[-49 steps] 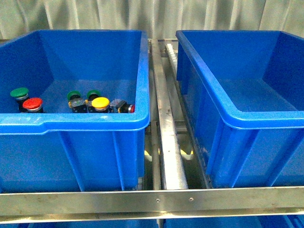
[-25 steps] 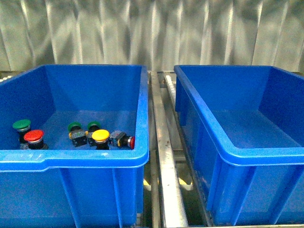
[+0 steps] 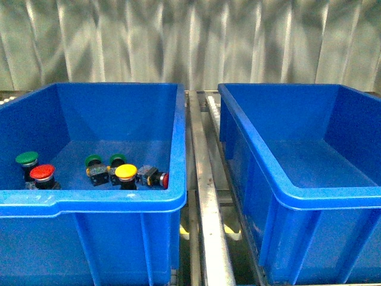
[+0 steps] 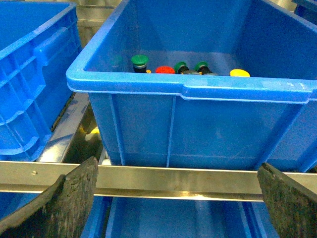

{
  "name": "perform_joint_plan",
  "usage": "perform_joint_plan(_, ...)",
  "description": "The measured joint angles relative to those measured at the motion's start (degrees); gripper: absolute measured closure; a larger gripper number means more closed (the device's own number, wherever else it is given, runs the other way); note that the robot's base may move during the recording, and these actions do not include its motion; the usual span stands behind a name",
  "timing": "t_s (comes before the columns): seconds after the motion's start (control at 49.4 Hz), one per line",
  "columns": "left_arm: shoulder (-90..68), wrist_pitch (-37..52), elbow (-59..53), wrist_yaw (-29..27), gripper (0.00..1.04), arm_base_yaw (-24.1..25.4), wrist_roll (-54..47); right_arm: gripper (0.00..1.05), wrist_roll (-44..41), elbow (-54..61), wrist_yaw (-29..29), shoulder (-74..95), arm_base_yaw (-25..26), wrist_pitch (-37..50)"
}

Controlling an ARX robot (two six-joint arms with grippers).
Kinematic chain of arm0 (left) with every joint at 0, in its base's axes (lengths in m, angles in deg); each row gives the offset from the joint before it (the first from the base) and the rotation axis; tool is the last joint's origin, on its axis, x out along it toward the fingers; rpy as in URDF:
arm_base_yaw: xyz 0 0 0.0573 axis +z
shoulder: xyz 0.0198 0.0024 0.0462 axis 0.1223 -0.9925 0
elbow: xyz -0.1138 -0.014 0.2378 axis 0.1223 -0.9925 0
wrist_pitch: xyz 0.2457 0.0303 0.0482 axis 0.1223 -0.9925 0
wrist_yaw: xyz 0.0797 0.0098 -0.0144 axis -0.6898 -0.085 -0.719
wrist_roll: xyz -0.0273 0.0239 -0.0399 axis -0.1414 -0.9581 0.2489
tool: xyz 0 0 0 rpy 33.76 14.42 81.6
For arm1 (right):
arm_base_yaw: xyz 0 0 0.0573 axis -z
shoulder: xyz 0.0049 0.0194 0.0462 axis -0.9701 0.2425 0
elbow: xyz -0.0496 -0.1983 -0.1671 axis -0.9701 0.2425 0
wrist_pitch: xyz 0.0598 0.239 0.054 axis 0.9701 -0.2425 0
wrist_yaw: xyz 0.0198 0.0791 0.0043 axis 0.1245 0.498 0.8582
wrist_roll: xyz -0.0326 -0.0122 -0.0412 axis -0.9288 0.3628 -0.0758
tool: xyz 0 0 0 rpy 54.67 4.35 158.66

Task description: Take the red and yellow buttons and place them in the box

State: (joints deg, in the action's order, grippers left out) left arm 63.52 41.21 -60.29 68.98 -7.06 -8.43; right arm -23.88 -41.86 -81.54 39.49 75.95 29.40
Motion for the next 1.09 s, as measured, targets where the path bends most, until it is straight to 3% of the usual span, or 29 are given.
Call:
perform_joint_plan(0.263, -0.2, -0.3, 0.1, -0.5, 0.08, -0.1, 0.7, 0.03, 0.0, 0.0, 0.0, 0.0, 0.0, 0.0)
perform_joint_plan(0.324, -5.4, -8.3, 3.5, -8.2, 0.08, -2.0, 8.5, 0.03, 0.0, 0.0, 0.0, 0.0, 0.0, 0.0)
perform_joint_plan(0.365, -10.7, -8.4, 5.7, -10.5, 0.08, -2.0, 11.9, 0.03, 0.0, 0.0, 0.0, 0.0, 0.0, 0.0)
perform_joint_plan(0.527, -29.9, 3.8, 19.5, -2.2, 0.08, 4.5, 12.8, 0.03, 0.0, 0.0, 0.0, 0.0, 0.0, 0.0)
perform_joint_plan(0.628, -37.3, 5.9, 27.1, -3.0, 0.08, 5.6, 12.0, 0.03, 0.0, 0.0, 0.0, 0.0, 0.0, 0.0)
perform_joint_plan(0.871, -53.8, 6.7, 43.0, -7.3, 0.08, 1.2, 6.8, 0.03, 0.0, 0.0, 0.0, 0.0, 0.0, 0.0)
perform_joint_plan(1.094, -71.6, -5.8, 59.3, -10.8, 0.08, -1.8, 7.4, 0.03, 0.0, 0.0, 0.0, 0.0, 0.0, 0.0)
